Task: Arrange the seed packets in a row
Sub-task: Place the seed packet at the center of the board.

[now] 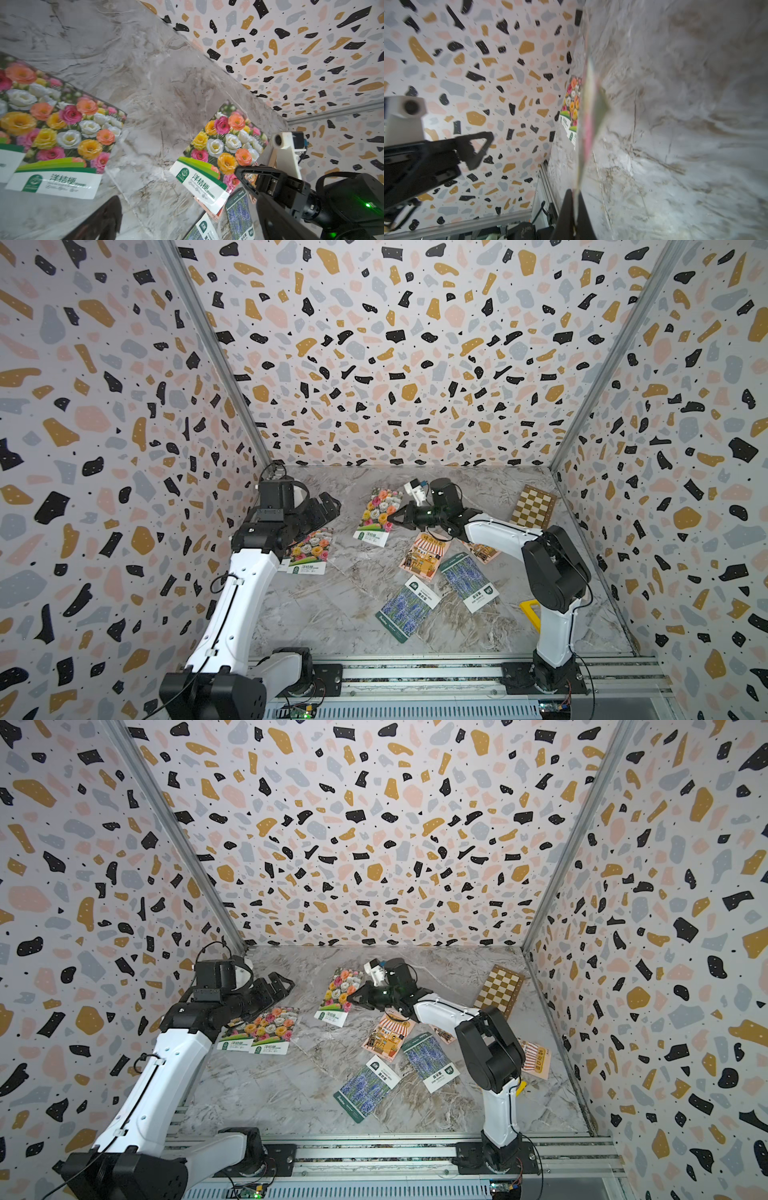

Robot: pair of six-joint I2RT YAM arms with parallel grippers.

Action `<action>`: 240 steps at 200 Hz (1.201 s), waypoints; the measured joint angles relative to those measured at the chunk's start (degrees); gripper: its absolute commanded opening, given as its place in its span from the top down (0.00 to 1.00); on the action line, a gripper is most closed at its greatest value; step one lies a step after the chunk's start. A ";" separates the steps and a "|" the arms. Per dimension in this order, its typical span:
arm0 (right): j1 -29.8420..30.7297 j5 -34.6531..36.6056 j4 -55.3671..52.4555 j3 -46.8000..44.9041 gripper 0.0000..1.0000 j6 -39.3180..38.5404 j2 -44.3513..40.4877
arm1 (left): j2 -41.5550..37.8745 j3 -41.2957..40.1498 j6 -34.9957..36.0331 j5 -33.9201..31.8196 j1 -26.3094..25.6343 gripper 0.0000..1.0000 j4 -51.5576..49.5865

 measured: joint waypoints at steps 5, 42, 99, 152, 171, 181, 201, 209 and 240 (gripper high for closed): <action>1.18 -0.02 -0.74 0.00 1.00 -0.83 0.68 | -0.46 0.04 1.20 -0.59 0.22 0.01 -0.76; 8.39 -0.55 -5.60 3.45 1.00 -4.85 6.67 | -2.71 -0.11 8.83 -3.89 1.01 0.01 -4.22; 11.02 -1.77 -8.66 14.32 1.00 -6.01 15.21 | -3.26 -4.22 13.49 -7.04 1.07 0.01 -3.02; 9.99 -4.35 -9.53 23.56 0.99 -4.63 21.53 | -3.54 -5.73 14.73 -8.79 1.07 0.01 -1.70; 9.68 -5.40 -9.60 25.51 0.98 -3.82 23.39 | -3.52 -6.10 15.02 -9.11 1.07 0.01 -1.42; 9.49 -5.97 -9.75 26.56 0.98 -3.43 24.39 | -3.52 -6.14 15.13 -9.27 1.07 0.01 -1.40; 8.98 -7.23 -9.88 27.61 0.97 -2.67 25.79 | -3.52 -6.23 15.17 -9.42 1.07 0.01 -1.31; 8.81 -7.80 -9.99 27.67 0.96 -2.32 26.16 | -3.52 -6.43 15.17 -9.42 1.07 0.01 -1.20; 8.22 -9.81 -10.84 29.05 0.94 -1.57 27.50 | -3.50 -7.41 15.17 -9.44 1.07 0.01 -0.94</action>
